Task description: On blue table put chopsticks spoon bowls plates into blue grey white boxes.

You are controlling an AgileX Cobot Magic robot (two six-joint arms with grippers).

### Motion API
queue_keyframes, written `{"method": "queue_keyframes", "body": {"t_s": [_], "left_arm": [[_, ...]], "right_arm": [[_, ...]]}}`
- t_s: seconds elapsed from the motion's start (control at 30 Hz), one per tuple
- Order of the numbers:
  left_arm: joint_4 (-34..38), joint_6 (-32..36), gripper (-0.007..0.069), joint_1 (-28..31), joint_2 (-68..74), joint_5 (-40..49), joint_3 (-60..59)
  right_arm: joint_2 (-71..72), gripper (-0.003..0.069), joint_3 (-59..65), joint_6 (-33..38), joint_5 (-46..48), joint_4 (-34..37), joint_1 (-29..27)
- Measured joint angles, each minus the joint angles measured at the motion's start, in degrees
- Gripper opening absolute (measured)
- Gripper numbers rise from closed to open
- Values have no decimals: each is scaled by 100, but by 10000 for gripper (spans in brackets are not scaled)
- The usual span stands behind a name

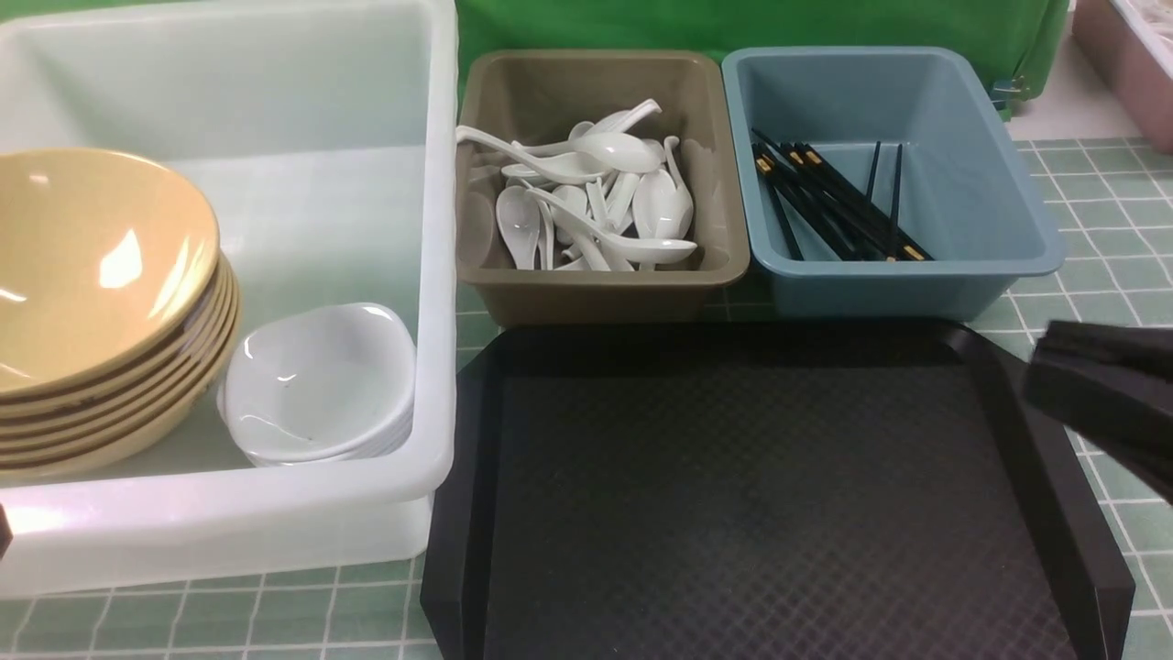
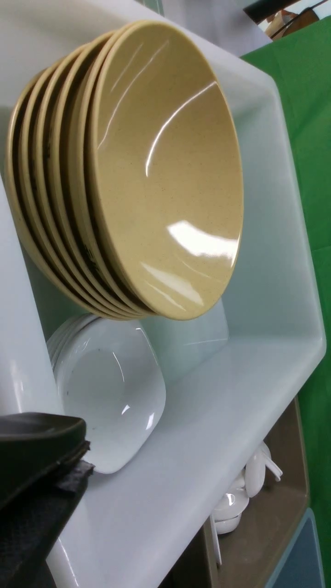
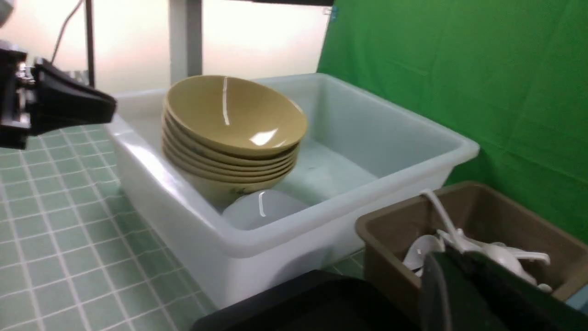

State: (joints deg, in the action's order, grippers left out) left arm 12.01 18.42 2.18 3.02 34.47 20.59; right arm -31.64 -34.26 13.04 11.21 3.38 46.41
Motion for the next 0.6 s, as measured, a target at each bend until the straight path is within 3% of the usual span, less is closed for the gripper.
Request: {"method": "queue_keyframes", "body": {"t_s": [0.07, 0.17, 0.23, 0.27, 0.3, 0.4, 0.43, 0.47, 0.6], "left_arm": [[0, 0, 1, 0, 0, 0, 0], [0, 0, 1, 0, 0, 0, 0], [2, 0, 1, 0, 0, 0, 0], [2, 0, 1, 0, 0, 0, 0], [2, 0, 1, 0, 0, 0, 0], [7, 0, 1, 0, 0, 0, 0], [7, 0, 1, 0, 0, 0, 0], [7, 0, 1, 0, 0, 0, 0], [7, -17, 1, 0, 0, 0, 0]], "right_arm": [[221, 37, 463, -107, -502, 0, -414], [670, 36, 1476, -485, -1361, 0, -1458], [999, 36, 2010, -893, -1547, 0, -2195], [999, 36, 2069, -893, -1562, 0, -2195], [1284, 35, 2538, -1207, -1614, 0, -2765], [1876, 35, 3319, -1476, -1555, -163, -3673], [1919, 35, 3319, -1483, -1555, -180, -3724], [2273, 35, 3539, -1570, -1336, -338, -4149], [2984, 35, 3578, -1955, -494, -760, -4839]]}}
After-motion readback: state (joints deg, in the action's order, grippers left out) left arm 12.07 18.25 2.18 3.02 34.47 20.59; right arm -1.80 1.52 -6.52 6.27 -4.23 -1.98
